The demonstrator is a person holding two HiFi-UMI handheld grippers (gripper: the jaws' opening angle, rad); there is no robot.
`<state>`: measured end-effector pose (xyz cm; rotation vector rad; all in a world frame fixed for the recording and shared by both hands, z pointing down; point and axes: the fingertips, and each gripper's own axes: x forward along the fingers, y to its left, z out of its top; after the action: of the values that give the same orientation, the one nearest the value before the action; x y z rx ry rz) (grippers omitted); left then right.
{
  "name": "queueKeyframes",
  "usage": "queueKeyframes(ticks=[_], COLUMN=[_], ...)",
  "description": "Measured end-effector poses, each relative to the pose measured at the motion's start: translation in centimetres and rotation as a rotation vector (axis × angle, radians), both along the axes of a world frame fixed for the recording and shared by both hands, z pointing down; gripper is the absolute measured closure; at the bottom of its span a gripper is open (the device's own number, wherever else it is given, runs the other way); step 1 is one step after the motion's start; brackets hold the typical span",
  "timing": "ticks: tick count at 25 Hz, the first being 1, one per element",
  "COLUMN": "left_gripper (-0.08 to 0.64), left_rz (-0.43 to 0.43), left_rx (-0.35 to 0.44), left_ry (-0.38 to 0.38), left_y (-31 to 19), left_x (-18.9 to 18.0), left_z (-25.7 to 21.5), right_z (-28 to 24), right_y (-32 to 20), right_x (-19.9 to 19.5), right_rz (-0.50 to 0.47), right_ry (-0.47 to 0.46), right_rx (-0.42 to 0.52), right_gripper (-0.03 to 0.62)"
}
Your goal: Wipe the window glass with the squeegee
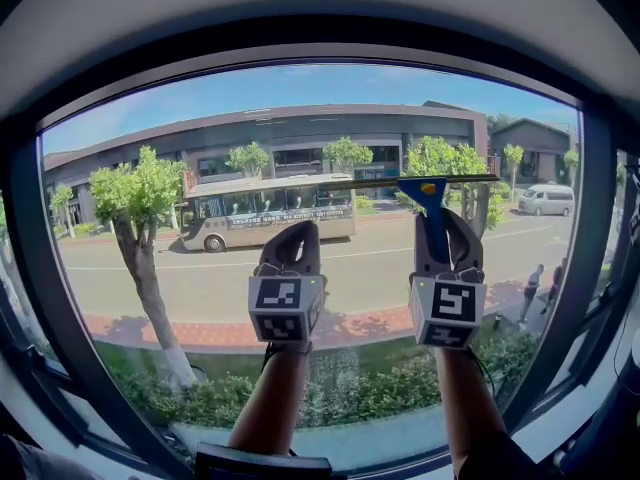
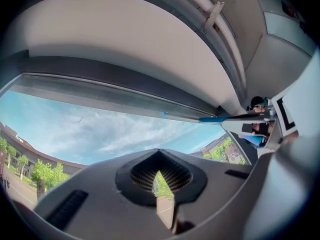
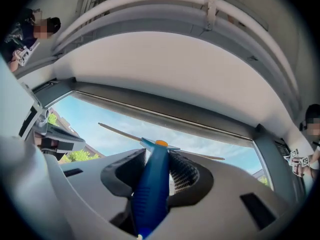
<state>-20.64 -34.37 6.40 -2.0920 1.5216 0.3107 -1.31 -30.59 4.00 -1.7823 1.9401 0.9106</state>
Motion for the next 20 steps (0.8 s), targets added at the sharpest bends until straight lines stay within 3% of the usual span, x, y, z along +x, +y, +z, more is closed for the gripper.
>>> queueKeyframes(ticks=[5, 10, 20], left_gripper=[0.558, 0.558, 0.558], left_rz=[-0.038, -0.054, -0.06], left_rx=[0.086, 0.114, 0.163], left_ry=[-0.017, -0.011, -0.002], left_y=[-0.1, 0.3, 0.2], left_x=[-0.5, -0.1, -1.6], left_z=[-4.6, -7.8, -10.2], right_z=[-6.7, -12.1, -19.1], right_y=[-0.7, -1.1, -3.7], right_x=[-0.5, -1.0, -0.4], right_rz=[-0.016, -0.055, 0.023], right_ry=[-0.02, -0.052, -0.041], right_rx=[0.067, 0.085, 0.09], right_gripper=[0.449, 0.449, 0.449])
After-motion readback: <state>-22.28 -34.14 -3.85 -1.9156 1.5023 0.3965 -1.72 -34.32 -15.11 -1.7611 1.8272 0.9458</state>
